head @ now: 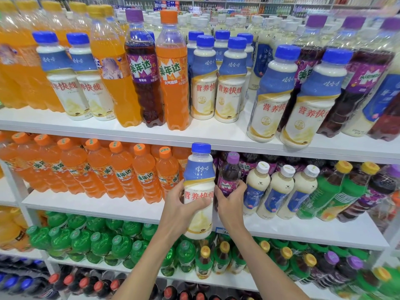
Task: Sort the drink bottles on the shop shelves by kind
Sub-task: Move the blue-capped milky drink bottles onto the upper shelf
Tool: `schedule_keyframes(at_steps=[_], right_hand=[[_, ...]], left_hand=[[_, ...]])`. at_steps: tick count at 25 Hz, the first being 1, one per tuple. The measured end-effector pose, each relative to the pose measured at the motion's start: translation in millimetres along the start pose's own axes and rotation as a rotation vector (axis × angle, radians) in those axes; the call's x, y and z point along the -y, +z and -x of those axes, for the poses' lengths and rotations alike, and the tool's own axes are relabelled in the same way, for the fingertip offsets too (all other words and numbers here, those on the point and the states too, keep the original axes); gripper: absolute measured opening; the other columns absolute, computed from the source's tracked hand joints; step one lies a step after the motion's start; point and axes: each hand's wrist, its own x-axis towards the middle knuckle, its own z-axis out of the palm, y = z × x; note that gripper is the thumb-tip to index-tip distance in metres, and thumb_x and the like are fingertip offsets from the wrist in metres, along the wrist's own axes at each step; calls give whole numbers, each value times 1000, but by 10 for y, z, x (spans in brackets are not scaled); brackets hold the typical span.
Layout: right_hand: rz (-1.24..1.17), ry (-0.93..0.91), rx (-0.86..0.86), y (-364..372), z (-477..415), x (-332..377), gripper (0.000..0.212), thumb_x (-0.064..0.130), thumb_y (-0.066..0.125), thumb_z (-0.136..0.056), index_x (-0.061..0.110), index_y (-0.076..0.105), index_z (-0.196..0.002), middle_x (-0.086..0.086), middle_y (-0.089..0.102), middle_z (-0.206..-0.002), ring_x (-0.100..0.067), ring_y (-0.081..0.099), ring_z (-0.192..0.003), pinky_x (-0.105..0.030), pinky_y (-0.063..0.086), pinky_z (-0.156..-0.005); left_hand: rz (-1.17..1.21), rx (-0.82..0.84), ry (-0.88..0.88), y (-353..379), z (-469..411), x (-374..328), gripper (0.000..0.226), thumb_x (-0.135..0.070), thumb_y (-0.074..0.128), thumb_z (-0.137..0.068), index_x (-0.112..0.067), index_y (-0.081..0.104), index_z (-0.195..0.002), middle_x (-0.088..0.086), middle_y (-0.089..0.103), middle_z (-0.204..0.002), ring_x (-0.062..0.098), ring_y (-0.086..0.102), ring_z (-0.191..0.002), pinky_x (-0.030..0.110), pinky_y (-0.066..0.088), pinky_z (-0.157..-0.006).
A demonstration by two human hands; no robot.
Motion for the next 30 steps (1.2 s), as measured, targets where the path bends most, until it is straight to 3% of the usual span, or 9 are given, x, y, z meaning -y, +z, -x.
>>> schedule_keyframes(at_steps=[6,10,17,20,22,27,30], right_hand=[[20,-14,-35,46,6,13,66,20,74,-93,1,34,-141,-15,52,-134,-30,53,-124,-54,48,-103],[44,-1,-7,-3,-15,8,65,22,76,-90,4,36,-138,-14,55,-130,-28,56,-120,-52,50,-101],[201,14,91,-183,104,65,65,53,64,-87,18,47,-139,-4,57,-129,-20,58,-119,-50,53,-97],[283,-18,146,-343,220,255,41,40,64,-97,23,49,-132,11,51,-123,-8,52,-115,-31,48,-96],[347,-38,171,-462,261,291,44,34,62,-100,24,44,-139,15,39,-120,-3,42,-116,-19,35,-94],[367,-116,152,-681,303,481,50,38,60,-101,23,44,-146,18,43,-130,-2,43,-124,-20,33,-97],[402,-158,119,-803,298,602,45,37,61,-100,25,50,-142,14,53,-136,-7,49,-128,-23,38,-100]], left_hand=[[5,6,4,59,-41,25,54,-37,82,-58,-16,71,-107,6,78,-92,23,74,-82,33,59,-70],[13,5,-4,102,-56,24,55,-37,82,-58,-17,71,-108,5,78,-94,22,75,-84,32,60,-71],[15,15,-3,164,-41,-6,54,-39,82,-59,-18,71,-108,6,78,-95,24,75,-85,31,59,-70],[23,20,7,210,-45,-44,55,-39,82,-58,-18,71,-108,6,78,-95,24,75,-86,30,60,-70],[23,19,12,245,-53,-62,56,-40,82,-57,-19,71,-108,5,78,-95,25,76,-86,29,60,-70],[38,33,33,337,-84,-149,60,-40,82,-56,-16,70,-110,5,78,-95,22,76,-85,27,59,-67],[43,52,47,406,-101,-232,54,-26,83,-60,-13,69,-111,2,78,-92,16,75,-81,24,58,-66]])
